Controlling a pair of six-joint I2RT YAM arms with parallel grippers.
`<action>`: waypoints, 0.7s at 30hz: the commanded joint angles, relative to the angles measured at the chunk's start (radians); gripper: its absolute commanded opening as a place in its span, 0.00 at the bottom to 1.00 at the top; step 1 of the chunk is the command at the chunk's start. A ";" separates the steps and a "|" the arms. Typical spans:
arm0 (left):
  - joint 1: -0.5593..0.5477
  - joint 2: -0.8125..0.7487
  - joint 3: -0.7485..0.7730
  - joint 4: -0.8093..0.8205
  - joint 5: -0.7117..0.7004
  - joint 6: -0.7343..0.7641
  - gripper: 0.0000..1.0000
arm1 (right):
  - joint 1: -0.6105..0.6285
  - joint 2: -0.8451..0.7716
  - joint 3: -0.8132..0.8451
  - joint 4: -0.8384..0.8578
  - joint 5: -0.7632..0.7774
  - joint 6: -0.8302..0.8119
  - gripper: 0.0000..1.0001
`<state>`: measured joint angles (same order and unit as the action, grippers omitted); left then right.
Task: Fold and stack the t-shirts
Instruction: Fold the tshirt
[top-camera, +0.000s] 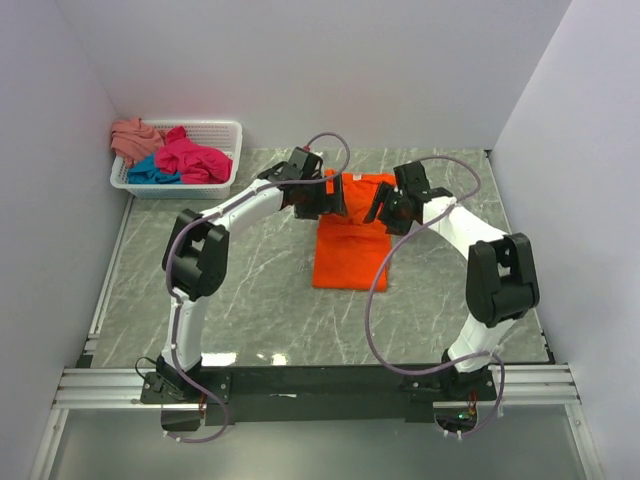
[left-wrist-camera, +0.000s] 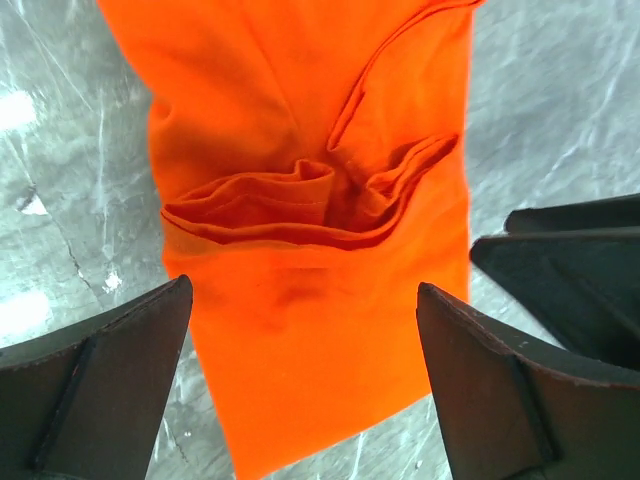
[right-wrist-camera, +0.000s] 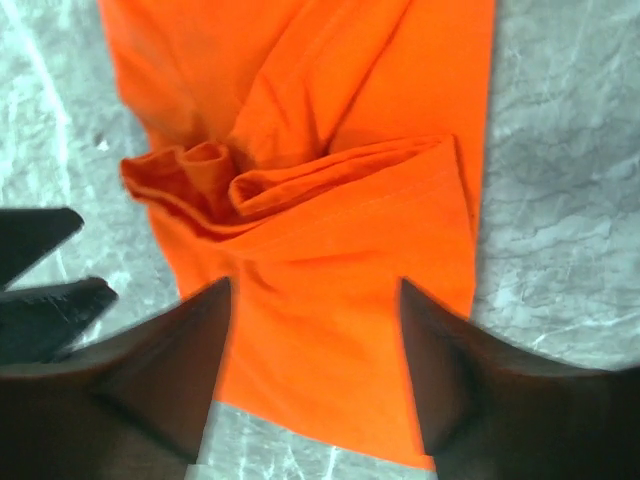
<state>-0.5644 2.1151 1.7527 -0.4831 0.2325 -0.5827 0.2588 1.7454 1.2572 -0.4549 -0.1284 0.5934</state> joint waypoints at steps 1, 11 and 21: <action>-0.002 -0.101 -0.001 0.031 -0.010 0.026 0.99 | -0.004 -0.117 -0.062 0.041 -0.020 -0.014 0.77; -0.005 -0.429 -0.594 0.201 0.057 -0.095 0.99 | -0.004 -0.360 -0.504 0.139 -0.171 0.052 0.74; -0.089 -0.371 -0.739 0.255 0.107 -0.129 0.72 | -0.006 -0.278 -0.582 0.217 -0.163 0.060 0.41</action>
<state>-0.6151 1.7313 1.0153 -0.2890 0.3233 -0.7006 0.2588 1.4292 0.6590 -0.3000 -0.2840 0.6495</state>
